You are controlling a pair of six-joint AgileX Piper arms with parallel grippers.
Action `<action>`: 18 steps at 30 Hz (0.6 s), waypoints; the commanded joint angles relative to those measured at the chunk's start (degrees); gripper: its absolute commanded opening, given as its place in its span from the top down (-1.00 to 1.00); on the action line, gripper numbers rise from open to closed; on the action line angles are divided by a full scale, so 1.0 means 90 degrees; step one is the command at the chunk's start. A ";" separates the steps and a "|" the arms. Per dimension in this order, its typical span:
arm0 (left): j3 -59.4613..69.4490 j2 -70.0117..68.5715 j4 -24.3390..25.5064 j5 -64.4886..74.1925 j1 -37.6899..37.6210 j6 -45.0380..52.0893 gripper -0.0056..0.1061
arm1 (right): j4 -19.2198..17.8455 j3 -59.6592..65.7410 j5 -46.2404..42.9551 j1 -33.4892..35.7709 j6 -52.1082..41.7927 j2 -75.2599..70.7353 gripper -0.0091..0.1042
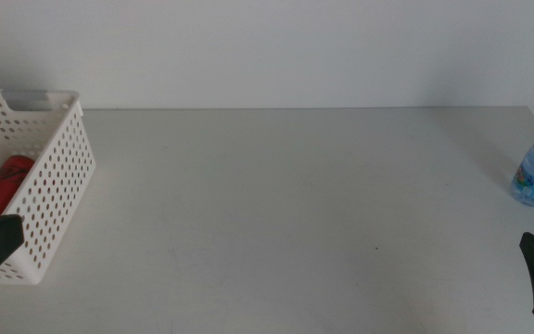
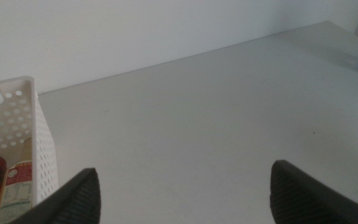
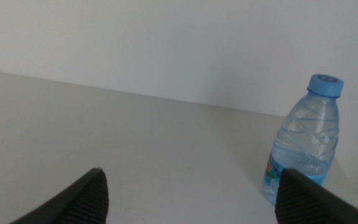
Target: Use arms to grab the bottles and put them into the dustbin to the left of the table.
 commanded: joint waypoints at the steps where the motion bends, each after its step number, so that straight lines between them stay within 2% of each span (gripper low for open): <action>1: -0.0145 0.0056 -0.0033 -0.0483 -0.0048 -0.0055 -0.77 | -0.0020 -0.0156 -0.1090 -0.0032 -0.0030 0.0532 -0.46; 7: -0.0145 0.0056 -0.0033 -0.0483 -0.0048 -0.0055 -0.77 | 0.0007 -0.0156 -0.2240 -0.0032 -0.0030 0.1636 -0.46; 9: -0.0145 0.0056 -0.0025 -0.0483 -0.0048 -0.0055 -0.77 | 0.0188 -0.0169 -0.2727 -0.0032 -0.0111 0.2102 -0.46; 13: -0.0145 0.0056 -0.0018 -0.0483 -0.0048 -0.0055 -0.77 | 0.1244 -0.0360 -0.3418 -0.0032 -0.0283 0.2947 -0.46; 15: -0.0145 0.0056 -0.0018 -0.0483 -0.0048 -0.0055 -0.77 | 0.1960 -0.0592 -0.3675 -0.0032 -0.0441 0.3368 -0.46; 18: -0.0145 0.0056 -0.0013 -0.0483 -0.0048 -0.0055 -0.77 | 0.2559 -0.1008 -0.3670 -0.0032 -0.0796 0.3904 -0.47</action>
